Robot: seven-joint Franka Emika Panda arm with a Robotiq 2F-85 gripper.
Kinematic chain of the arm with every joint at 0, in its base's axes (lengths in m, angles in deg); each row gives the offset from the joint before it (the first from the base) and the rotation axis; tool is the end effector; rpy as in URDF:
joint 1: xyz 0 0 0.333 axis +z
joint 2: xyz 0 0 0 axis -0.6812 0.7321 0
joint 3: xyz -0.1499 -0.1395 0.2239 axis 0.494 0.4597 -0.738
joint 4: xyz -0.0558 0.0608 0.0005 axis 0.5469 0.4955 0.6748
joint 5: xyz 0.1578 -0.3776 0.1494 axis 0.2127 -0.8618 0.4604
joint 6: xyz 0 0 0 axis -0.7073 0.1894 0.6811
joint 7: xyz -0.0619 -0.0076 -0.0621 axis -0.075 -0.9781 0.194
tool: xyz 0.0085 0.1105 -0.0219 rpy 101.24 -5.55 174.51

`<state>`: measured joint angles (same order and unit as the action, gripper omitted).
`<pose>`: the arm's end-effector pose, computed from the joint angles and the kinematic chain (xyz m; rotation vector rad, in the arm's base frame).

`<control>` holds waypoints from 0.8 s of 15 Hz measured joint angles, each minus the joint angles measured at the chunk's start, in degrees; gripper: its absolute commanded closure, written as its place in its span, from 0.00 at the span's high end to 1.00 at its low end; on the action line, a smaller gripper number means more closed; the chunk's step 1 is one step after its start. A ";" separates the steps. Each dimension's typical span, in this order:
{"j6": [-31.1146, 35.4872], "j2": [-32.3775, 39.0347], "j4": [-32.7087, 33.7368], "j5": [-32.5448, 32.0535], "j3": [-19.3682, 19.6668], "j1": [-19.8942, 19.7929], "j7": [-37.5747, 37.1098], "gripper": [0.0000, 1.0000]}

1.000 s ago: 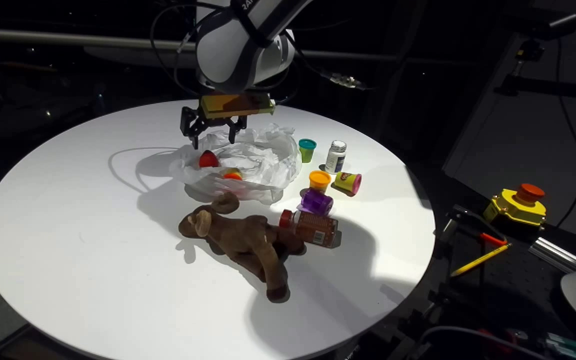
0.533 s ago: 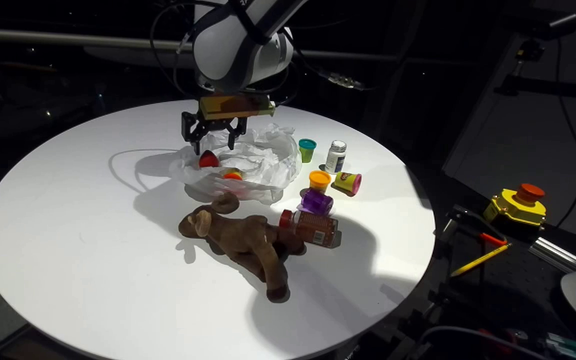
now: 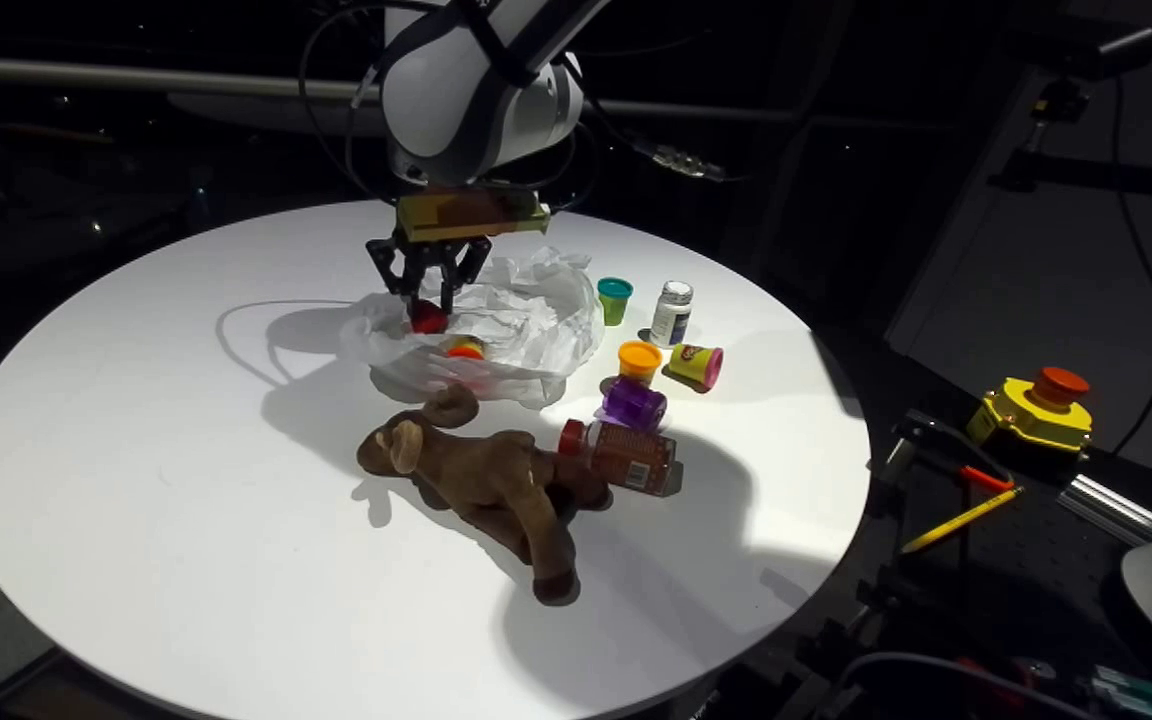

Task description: Remove the things from the plastic bag and put them on the table

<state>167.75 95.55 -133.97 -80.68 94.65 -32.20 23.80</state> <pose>0.7467 0.0825 0.0999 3.0566 -0.5330 0.2440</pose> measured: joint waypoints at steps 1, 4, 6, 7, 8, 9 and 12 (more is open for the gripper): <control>-0.37 0.00 0.22 0.00 -0.03 0.00 0.02 0.67; -1.30 0.30 0.39 0.00 -0.29 0.00 0.02 0.36; -1.53 0.81 0.44 0.00 -0.46 0.00 0.02 0.30; -1.59 1.07 0.46 0.00 -0.49 0.00 0.02 0.23; -1.60 1.23 0.51 0.00 -0.50 0.01 0.02 0.21; -1.71 1.27 0.63 0.00 -0.50 0.01 0.02 0.21; -1.72 1.34 1.02 0.00 -0.49 0.00 0.02 0.21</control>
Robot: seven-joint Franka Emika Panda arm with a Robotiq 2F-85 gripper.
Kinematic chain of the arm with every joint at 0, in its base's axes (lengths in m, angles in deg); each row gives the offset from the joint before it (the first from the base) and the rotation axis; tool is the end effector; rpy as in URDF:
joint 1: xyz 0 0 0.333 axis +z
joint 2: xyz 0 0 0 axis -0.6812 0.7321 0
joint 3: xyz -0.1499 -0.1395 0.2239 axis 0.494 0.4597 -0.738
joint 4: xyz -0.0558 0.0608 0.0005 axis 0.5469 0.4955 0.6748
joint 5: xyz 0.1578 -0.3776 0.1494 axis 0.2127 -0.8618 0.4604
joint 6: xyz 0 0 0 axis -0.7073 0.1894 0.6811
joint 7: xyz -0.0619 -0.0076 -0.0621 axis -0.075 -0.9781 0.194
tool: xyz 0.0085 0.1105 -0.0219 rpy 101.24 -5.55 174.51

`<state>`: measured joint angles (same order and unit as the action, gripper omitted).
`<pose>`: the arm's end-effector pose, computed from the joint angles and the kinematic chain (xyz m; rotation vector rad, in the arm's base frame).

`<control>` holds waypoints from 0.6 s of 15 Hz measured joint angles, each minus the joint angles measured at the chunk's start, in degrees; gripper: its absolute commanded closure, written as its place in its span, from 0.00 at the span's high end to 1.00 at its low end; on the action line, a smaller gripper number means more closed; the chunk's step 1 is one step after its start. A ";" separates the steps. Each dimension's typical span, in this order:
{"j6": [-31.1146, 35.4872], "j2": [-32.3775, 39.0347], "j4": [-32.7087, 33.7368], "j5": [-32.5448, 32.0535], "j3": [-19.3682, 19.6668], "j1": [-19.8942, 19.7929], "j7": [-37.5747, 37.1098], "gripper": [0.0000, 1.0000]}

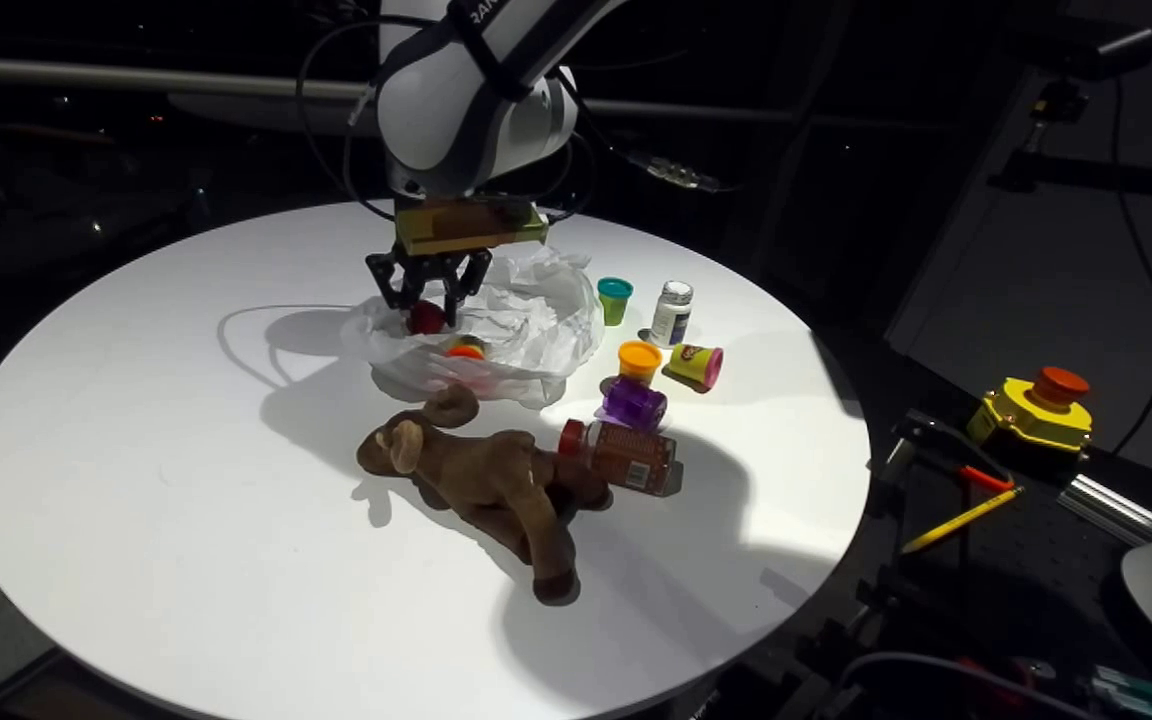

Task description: Remove the things from the plastic bag and put them on the table

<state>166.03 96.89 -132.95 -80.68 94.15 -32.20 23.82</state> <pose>0.7436 0.0878 0.0871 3.0569 -0.5244 0.1879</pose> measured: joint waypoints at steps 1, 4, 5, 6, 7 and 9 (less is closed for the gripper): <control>0.01 -0.01 0.23 0.00 0.04 0.00 0.00 0.21; -0.17 -0.45 0.79 0.00 0.31 0.00 0.00 0.21; -0.59 -0.92 0.76 0.00 0.38 0.00 0.00 0.21; -1.44 -1.64 0.60 0.00 0.40 0.00 0.08 0.21; -2.51 -2.68 0.16 0.00 0.40 0.01 0.37 0.21; -4.81 -6.14 -2.68 -0.07 0.36 0.13 1.50 0.21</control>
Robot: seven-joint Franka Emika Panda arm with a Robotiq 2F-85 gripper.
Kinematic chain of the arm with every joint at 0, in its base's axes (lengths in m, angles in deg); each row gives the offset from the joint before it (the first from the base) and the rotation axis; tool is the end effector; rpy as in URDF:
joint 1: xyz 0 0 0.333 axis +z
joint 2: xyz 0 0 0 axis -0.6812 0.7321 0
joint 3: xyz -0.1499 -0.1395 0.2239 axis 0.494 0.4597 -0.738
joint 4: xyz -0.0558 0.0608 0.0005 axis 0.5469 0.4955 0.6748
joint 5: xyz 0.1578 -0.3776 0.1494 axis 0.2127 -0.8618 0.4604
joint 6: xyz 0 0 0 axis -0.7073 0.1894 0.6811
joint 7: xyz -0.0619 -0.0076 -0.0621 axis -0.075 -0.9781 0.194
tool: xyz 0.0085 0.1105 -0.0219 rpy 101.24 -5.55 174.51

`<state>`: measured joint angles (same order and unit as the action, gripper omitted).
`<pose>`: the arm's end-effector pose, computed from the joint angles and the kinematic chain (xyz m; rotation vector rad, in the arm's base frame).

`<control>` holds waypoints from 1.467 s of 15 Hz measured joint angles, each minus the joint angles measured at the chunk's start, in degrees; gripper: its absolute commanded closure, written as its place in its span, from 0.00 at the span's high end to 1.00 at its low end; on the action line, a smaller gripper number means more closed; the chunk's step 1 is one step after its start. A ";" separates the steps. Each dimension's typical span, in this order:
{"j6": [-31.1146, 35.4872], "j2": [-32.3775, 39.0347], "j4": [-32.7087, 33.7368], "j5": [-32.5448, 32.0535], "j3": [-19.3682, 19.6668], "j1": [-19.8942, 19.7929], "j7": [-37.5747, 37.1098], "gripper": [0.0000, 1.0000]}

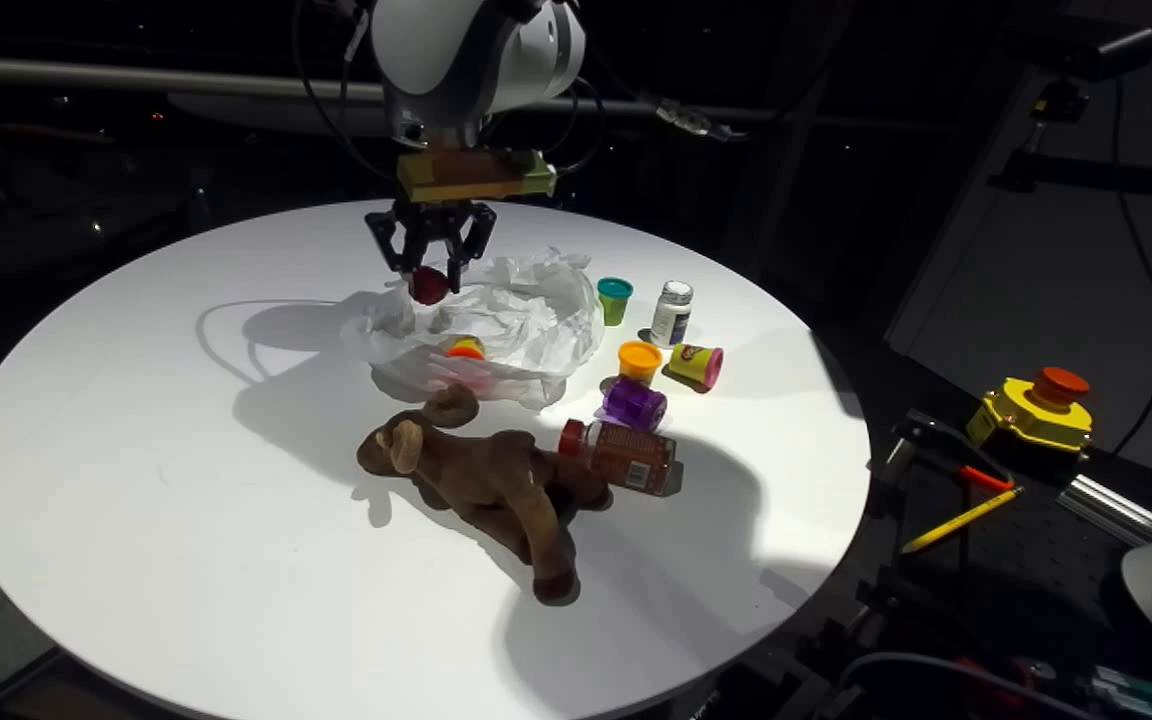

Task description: Remove the things from the plastic bag and put them on the table

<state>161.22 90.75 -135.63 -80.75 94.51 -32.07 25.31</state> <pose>0.7427 0.0845 0.1377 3.0541 -0.4972 0.1522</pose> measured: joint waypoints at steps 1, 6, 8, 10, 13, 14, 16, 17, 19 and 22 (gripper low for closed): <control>-1.14 -2.32 -2.34 -0.21 0.01 0.00 0.62 0.21; -5.33 -15.72 -16.79 -1.76 0.66 -0.68 2.86 0.21; -5.62 -21.23 -22.92 -3.23 1.07 -1.09 2.98 0.21; -5.60 -26.81 -29.24 -4.87 1.51 -1.77 2.98 0.21; -4.97 -33.44 -38.25 -6.25 1.56 -3.66 3.53 0.21; -3.75 -34.46 -40.60 -7.23 1.56 -4.28 3.65 0.21; 0.10 -34.73 -44.22 -11.03 1.85 -5.41 3.05 0.21; 1.83 -34.36 -45.57 -14.03 2.49 -5.67 1.88 0.21; 4.18 -33.58 -47.65 -20.03 4.65 -6.07 -1.28 0.21; 6.22 -33.14 -49.79 -26.68 8.57 -6.95 -5.16 0.21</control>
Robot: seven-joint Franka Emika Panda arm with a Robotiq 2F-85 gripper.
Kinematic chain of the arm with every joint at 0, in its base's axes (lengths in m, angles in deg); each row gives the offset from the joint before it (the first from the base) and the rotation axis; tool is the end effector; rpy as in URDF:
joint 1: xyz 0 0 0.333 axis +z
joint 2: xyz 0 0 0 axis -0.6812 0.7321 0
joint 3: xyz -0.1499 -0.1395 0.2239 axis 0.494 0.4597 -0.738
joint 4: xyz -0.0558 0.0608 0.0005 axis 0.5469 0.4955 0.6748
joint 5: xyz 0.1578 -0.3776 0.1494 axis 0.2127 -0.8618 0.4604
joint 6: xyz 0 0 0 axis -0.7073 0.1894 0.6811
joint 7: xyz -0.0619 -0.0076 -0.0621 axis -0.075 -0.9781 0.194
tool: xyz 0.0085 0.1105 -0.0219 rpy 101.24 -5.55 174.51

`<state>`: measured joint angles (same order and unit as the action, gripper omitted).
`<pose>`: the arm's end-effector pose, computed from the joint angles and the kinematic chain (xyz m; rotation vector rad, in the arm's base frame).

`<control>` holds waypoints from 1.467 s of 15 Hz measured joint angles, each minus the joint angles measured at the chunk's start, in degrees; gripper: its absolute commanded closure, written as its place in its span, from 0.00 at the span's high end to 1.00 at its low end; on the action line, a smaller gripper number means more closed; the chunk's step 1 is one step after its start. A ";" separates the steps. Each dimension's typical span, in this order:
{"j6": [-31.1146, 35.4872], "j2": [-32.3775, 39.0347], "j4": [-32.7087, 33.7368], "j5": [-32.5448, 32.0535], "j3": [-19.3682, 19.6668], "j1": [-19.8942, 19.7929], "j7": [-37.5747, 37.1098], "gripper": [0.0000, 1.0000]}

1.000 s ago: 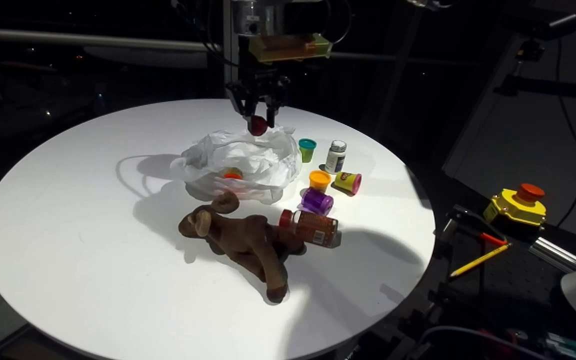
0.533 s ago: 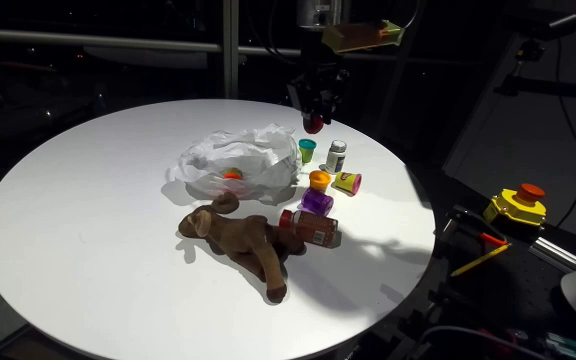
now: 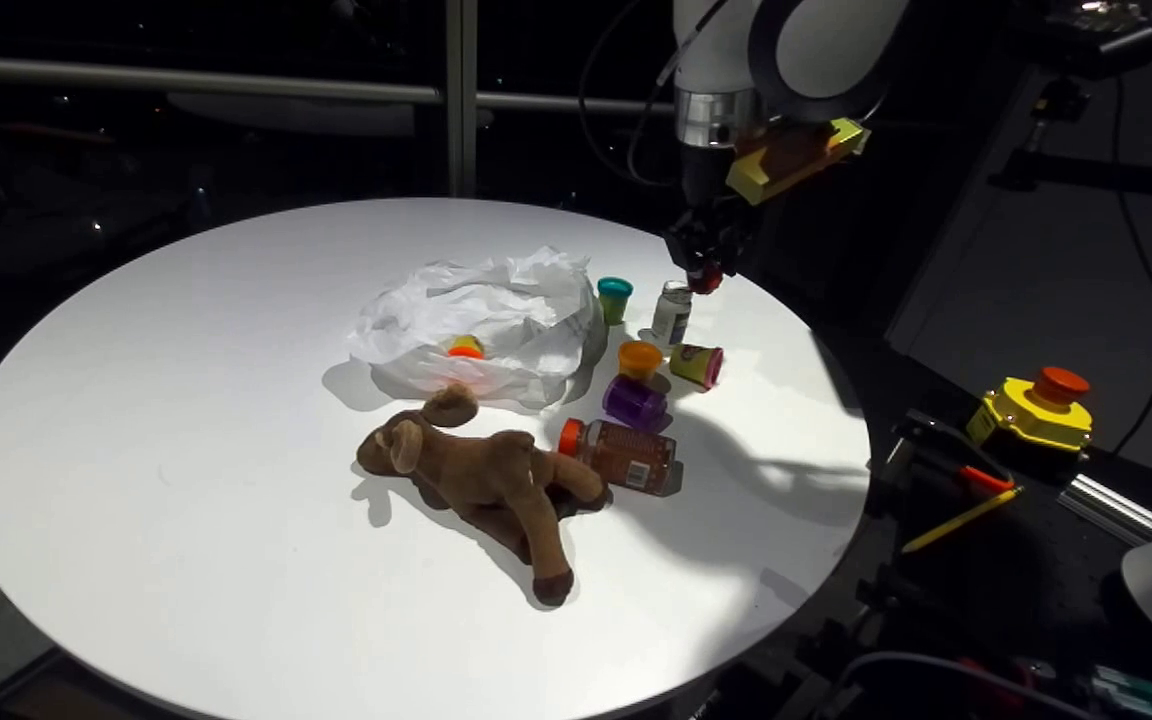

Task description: Remove the things from the plastic bag and put them on the table

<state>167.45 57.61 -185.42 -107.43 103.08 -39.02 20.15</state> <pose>0.5146 -0.0929 0.1588 2.7726 -0.4434 -0.0587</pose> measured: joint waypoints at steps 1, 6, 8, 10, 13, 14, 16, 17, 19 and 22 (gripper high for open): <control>0.63 0.00 -0.43 -1.08 0.95 -0.51 -0.69 0.21; 2.38 0.30 -1.12 -0.36 2.32 -3.60 -1.34 0.21; 2.96 1.38 -0.97 2.06 2.32 -4.49 -1.35 0.21; 3.86 3.67 -0.38 5.92 2.29 -5.33 -1.25 0.21; 4.16 8.81 2.68 13.37 1.82 -6.68 -0.63 0.21; 4.18 10.71 4.27 15.99 1.53 -7.13 -0.16 0.21; 4.19 14.16 7.78 20.09 1.17 -7.69 0.53 0.21; 4.20 15.52 9.52 21.76 1.07 -7.86 0.90 0.71; 4.21 16.87 12.33 23.36 1.23 -8.01 1.53 0.79; 4.23 15.47 14.48 23.40 2.32 -8.00 2.24 0.99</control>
<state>171.68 73.08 -170.94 -84.03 105.40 -47.02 22.39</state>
